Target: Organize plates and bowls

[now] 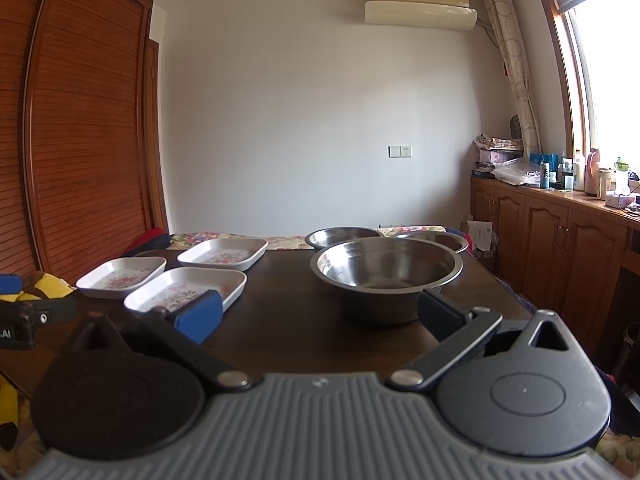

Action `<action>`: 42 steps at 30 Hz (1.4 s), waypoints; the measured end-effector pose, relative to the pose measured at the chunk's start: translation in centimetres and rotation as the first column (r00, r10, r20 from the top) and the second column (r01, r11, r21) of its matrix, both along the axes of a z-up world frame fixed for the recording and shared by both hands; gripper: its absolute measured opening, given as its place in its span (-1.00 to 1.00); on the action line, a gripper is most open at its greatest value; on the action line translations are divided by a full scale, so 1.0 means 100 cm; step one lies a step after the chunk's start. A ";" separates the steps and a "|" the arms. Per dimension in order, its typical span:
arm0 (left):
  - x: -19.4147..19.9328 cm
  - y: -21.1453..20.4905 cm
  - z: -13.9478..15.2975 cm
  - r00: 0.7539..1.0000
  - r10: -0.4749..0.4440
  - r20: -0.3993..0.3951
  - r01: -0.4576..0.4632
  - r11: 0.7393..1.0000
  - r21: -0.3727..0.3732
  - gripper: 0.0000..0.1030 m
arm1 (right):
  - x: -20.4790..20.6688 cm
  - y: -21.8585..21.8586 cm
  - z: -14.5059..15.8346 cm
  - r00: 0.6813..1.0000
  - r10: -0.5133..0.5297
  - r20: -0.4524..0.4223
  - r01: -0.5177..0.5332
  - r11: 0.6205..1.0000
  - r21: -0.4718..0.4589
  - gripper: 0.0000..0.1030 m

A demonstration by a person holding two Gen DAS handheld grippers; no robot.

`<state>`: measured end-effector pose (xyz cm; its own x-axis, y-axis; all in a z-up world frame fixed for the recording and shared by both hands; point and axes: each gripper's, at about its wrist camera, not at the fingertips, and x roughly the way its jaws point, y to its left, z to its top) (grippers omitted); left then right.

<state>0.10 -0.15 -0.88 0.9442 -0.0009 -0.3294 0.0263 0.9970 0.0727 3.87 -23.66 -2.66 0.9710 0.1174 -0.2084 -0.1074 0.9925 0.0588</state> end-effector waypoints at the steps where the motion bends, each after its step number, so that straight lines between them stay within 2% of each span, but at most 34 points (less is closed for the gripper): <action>1: -0.001 0.000 0.000 1.000 0.000 0.000 0.000 1.000 -0.002 1.00 | 0.000 0.000 0.000 1.000 0.000 0.000 0.000 1.000 0.000 1.00; 29: 0.001 0.004 0.000 1.000 0.002 -0.007 -0.002 1.000 -0.004 1.00 | 0.002 0.002 -0.003 1.000 0.008 -0.006 -0.008 1.000 -0.001 1.00; 38: 0.006 0.002 -0.007 0.999 -0.006 -0.035 0.006 1.000 -0.001 1.00 | 0.009 0.010 -0.007 0.999 0.029 -0.024 -0.029 0.999 -0.016 1.00; 42: 0.011 0.001 -0.012 0.998 -0.014 -0.062 0.014 1.000 0.005 1.00 | 0.017 0.013 -0.010 0.996 0.070 -0.054 -0.069 0.998 0.009 1.00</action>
